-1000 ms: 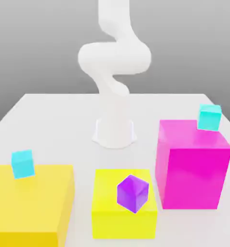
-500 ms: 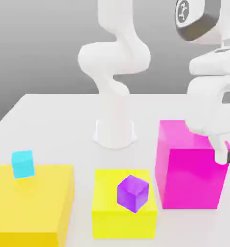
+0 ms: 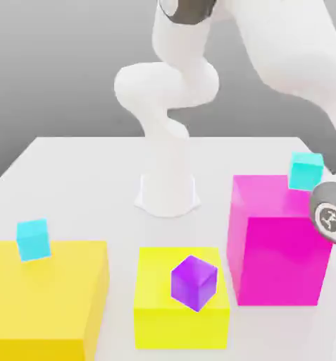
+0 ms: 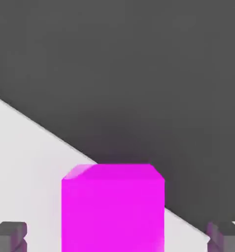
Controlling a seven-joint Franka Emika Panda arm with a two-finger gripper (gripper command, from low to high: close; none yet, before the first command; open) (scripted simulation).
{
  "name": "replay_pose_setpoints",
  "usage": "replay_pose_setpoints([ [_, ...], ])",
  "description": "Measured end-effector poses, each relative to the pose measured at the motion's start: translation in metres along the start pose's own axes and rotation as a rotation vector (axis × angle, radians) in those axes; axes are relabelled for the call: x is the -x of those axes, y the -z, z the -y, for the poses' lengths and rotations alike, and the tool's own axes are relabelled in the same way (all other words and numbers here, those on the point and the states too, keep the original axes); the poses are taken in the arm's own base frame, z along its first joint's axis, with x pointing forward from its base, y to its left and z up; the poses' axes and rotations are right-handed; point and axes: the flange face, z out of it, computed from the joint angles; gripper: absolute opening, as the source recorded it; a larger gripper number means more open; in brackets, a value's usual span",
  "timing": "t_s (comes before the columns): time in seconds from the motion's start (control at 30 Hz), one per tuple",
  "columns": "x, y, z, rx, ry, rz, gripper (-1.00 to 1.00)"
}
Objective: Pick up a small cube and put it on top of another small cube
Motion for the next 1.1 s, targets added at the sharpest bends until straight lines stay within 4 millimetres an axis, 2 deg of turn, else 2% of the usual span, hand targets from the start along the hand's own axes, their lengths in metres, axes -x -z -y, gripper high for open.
replay_pose_setpoints([
  [0.13,0.0,0.0,0.0,-0.001,0.0,0.001,-1.0],
  [0.17,0.0,-0.007,0.0,-0.001,0.001,0.001,-1.0],
  [0.2,0.0,-0.002,0.0,0.0,0.0,0.001,-1.0],
  [0.3,0.0,0.039,0.0,-0.001,0.001,0.002,-1.0],
  [0.33,-0.004,0.052,-0.008,0.002,-0.02,0.0,-1.0],
  [0.43,-0.034,0.082,-0.077,0.023,-0.189,-0.012,-1.0],
  [0.53,-0.054,0.105,-0.149,0.039,-0.365,-0.022,-1.0],
  [0.63,-0.062,0.128,-0.224,0.05,-0.55,-0.028,-1.0],
  [0.73,-0.058,0.149,-0.301,0.057,-0.746,-0.03,-1.0],
  [0.77,-0.054,0.157,-0.33,0.058,-0.82,-0.03,-1.0],
  [0.83,-0.039,0.172,-0.409,0.057,-1.024,-0.028,-1.0],
  [0.87,-0.024,0.181,-0.455,0.055,-1.148,-0.026,-1.0],
  [0.9,-0.007,0.189,-0.488,0.051,-1.251,-0.023,-1.0],
  [1.07,0.069,0.211,-0.565,0.009,-1.581,-0.004,-1.0],
  [1.1,0.078,0.206,-0.573,0.003,-1.618,-0.002,-1.0],
])
